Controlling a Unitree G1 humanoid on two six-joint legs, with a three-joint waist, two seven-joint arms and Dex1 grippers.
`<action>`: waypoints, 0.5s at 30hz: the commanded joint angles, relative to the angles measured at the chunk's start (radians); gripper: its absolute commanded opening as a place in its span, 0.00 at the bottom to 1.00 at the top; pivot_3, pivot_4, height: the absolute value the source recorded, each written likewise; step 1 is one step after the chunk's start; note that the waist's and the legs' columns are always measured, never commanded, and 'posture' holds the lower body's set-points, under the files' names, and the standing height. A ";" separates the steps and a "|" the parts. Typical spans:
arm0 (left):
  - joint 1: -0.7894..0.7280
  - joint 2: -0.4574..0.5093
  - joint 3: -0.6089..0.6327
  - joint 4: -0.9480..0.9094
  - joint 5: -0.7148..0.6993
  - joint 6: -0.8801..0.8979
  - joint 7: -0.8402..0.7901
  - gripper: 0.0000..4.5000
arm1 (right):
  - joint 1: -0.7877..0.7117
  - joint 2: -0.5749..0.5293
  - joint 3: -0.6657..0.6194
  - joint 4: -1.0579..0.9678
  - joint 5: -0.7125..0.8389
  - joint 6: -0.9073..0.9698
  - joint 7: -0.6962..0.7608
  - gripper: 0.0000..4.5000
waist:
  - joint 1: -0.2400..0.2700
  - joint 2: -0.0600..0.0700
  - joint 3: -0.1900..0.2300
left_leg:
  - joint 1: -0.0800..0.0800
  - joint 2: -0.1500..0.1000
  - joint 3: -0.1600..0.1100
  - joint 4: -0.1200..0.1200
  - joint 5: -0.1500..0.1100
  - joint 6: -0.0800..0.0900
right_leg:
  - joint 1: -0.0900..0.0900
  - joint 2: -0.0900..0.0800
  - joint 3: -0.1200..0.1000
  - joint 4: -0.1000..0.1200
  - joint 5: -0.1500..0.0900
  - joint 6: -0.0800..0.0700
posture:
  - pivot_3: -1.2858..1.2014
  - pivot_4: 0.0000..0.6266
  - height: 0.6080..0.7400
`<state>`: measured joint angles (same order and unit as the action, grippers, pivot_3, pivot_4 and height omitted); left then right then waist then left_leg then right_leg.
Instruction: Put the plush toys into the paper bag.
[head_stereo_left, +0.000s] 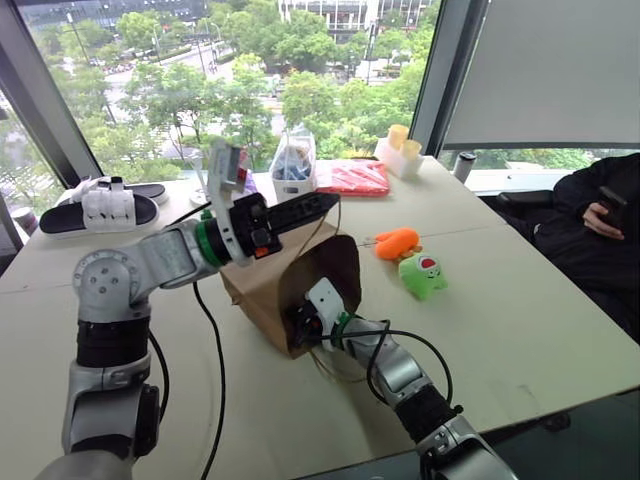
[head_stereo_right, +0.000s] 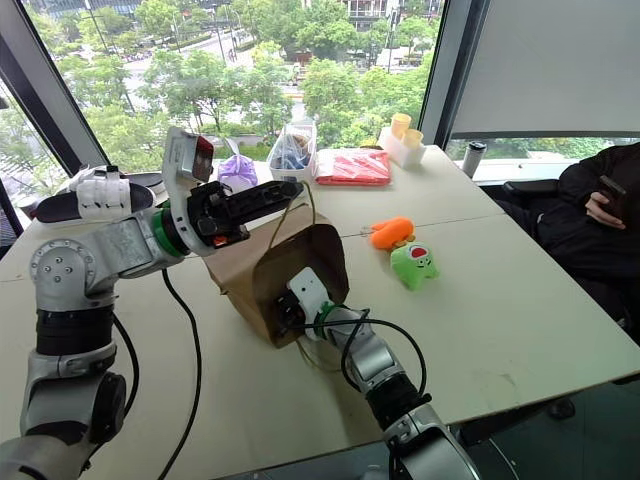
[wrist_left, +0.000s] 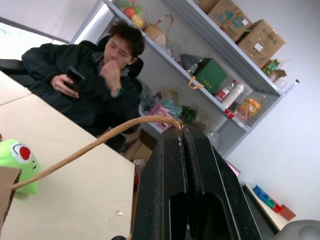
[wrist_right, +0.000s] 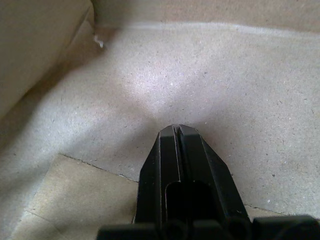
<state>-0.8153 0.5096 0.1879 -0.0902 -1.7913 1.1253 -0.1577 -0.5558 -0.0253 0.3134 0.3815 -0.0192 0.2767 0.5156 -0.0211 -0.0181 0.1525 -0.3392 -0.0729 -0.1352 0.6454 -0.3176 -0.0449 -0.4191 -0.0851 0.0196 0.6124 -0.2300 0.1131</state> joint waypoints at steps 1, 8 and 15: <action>0.011 0.013 -0.008 -0.046 -0.028 -0.007 -0.026 0.01 | 0.005 0.013 0.001 0.019 -0.003 0.010 -0.002 0.00 | 0.000 0.000 0.000 | 0.000 0.000 0.000 0.000 0.000 0.000 | 0.000 0.000 0.000 0.000 0.000 0.000 | 0.52 0.24 1.00; 0.051 0.048 -0.021 -0.028 0.098 -0.008 -0.101 0.01 | 0.050 0.005 -0.047 -0.159 0.043 0.006 -0.010 0.00 | 0.004 0.000 0.000 | 0.000 0.000 0.000 0.000 0.000 0.000 | 0.000 0.001 0.000 0.000 0.000 0.000 | 0.52 0.24 1.00; 0.051 0.062 -0.018 0.009 0.199 -0.006 -0.175 0.01 | 0.198 -0.065 -0.099 -0.708 0.202 0.234 0.033 0.00 | 0.006 0.000 0.000 | -0.002 0.000 -0.001 -0.001 0.000 0.000 | -0.001 0.001 0.001 -0.001 0.000 0.000 | 0.52 0.24 1.00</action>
<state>-0.7513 0.5654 0.1591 -0.0785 -1.6077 1.1290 -0.3091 -0.3640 -0.0874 0.2333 -0.2044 0.1280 0.4627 0.5383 -0.0152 -0.0177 0.1528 -0.3407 -0.0729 -0.1359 0.6445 -0.3176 -0.0450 -0.4201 -0.0840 0.0202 0.6115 -0.2300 0.1131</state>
